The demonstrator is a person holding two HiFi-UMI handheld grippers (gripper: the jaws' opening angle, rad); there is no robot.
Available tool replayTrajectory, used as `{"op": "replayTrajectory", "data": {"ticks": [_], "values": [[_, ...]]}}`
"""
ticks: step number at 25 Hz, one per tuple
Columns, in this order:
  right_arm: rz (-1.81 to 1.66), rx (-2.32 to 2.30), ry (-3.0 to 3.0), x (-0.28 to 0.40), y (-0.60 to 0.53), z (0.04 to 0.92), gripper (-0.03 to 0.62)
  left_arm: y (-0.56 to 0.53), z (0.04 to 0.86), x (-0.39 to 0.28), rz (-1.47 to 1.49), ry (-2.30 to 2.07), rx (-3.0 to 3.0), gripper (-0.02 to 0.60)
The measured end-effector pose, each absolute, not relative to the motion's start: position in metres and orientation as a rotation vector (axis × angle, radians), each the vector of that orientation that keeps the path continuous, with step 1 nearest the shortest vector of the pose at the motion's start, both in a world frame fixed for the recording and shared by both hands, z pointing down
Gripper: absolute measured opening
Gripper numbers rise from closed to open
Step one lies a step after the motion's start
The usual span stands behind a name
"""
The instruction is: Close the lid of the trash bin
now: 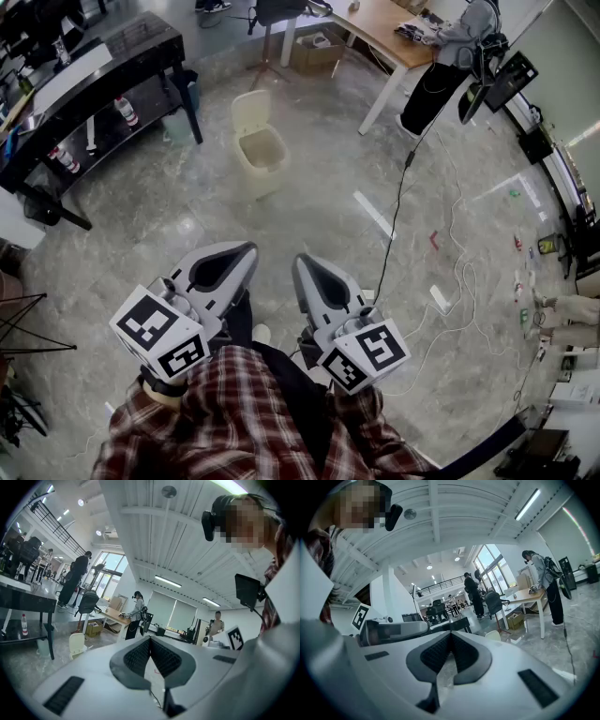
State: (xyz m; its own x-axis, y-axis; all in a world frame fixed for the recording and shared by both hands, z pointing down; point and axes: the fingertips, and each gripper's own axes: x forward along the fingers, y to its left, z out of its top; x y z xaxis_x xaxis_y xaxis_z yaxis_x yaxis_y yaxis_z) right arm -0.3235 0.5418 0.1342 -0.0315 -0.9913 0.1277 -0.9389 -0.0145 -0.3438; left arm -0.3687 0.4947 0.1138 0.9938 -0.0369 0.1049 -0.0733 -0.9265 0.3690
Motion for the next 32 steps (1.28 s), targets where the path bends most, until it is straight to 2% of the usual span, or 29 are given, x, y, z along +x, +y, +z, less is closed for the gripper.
{"op": "replayTrajectory", "data": {"ticks": [14,19,26,32], "values": [[-0.47,-2.112,2.111,-0.238,0.363,0.13,0.012,0.316,0.114,-0.284,0.095,-0.055,2.778,0.009],[-0.482,-2.131,2.083,-0.212,0.308,0.14,0.012,0.254,0.13,-0.275,0.123,-0.084,2.774,0.009],[-0.534,-2.141,2.044,-0.191,0.286,0.145,0.012,0.22,0.138,-0.262,0.163,-0.112,2.743,0.009],[-0.57,-2.129,2.074,-0.142,0.264,0.152,0.012,0.197,0.142,-0.214,0.173,-0.144,2.724,0.009]]}}
